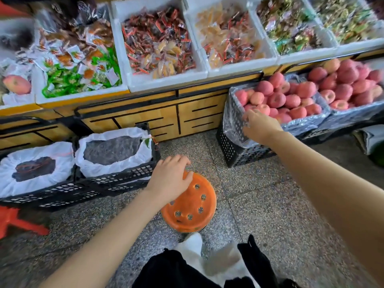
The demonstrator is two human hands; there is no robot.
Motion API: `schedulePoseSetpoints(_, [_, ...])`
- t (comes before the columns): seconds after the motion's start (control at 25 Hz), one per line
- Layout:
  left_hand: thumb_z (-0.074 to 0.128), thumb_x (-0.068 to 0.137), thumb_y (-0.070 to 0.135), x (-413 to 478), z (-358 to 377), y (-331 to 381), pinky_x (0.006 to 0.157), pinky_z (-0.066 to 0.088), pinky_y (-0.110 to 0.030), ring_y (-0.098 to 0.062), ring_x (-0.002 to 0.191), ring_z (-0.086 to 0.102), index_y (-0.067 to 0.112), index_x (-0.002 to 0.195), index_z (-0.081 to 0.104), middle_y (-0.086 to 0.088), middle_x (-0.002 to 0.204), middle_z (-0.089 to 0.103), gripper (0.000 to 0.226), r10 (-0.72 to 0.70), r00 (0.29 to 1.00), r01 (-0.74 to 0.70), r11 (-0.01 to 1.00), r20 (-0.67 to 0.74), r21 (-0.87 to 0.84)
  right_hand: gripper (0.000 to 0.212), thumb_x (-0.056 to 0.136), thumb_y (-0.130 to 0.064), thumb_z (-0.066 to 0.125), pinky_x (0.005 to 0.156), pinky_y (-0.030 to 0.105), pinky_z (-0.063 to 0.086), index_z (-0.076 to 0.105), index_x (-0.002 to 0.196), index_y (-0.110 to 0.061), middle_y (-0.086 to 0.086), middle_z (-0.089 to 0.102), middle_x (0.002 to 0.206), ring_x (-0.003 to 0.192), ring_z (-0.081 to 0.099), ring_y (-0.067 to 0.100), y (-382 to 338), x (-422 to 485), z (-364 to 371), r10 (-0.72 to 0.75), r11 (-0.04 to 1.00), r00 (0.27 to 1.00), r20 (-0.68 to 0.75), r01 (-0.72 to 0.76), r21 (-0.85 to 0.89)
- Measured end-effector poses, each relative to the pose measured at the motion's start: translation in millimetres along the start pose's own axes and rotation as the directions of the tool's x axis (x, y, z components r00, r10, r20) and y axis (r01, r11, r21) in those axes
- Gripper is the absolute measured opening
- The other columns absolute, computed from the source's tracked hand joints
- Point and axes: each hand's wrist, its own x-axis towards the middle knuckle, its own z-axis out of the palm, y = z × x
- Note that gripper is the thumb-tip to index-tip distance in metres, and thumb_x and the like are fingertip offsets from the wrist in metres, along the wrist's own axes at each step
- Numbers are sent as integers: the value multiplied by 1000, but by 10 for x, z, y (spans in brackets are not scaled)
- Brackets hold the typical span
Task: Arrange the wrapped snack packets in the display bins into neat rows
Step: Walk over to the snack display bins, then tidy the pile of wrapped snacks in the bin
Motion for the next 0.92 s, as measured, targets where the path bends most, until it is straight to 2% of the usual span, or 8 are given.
schedulePoseSetpoints(0.12, [40,99,39,256,-23,71,103,33,-32,-16,119,47,22,131,47,4,128,53,37,-42,999,42,999,-6,4,31,92,-15,46,87,43,40,47,123,-7,15,49,126,114,47,37,138,365,-47,-32,999,999,6,32,-36])
schedulePoseSetpoints(0.28, [41,98,38,701,-25,249,102,32,-32,-16,120,46,23,129,47,4,128,52,35,-150,989,150,989,-11,-8,33,92,-15,43,83,43,41,48,124,-9,14,48,127,110,50,36,431,969,-86,-138,990,990,19,137,41])
schedulePoseSetpoints(0.56, [39,99,38,1632,-53,846,103,33,-33,-17,120,47,21,131,46,3,128,52,36,-347,937,345,938,-46,-45,34,89,-11,45,86,40,41,50,122,-10,13,49,127,113,50,34,925,2069,-306,-323,946,944,71,321,44])
schedulePoseSetpoints(0.8, [39,99,38,2205,-99,1093,103,34,-34,-17,119,47,21,132,46,3,128,53,37,-417,906,411,908,-77,-87,37,91,-10,44,81,39,44,47,128,-8,14,47,129,115,48,34,1007,2723,-428,-411,910,906,102,415,-24])
schedulePoseSetpoints(0.92, [39,99,38,2306,-100,984,101,35,-34,-18,118,48,21,131,46,2,126,53,37,-449,889,443,893,-88,-83,37,92,-10,44,89,42,44,46,129,-6,15,45,130,121,42,33,932,2993,-442,-451,887,886,110,458,-49])
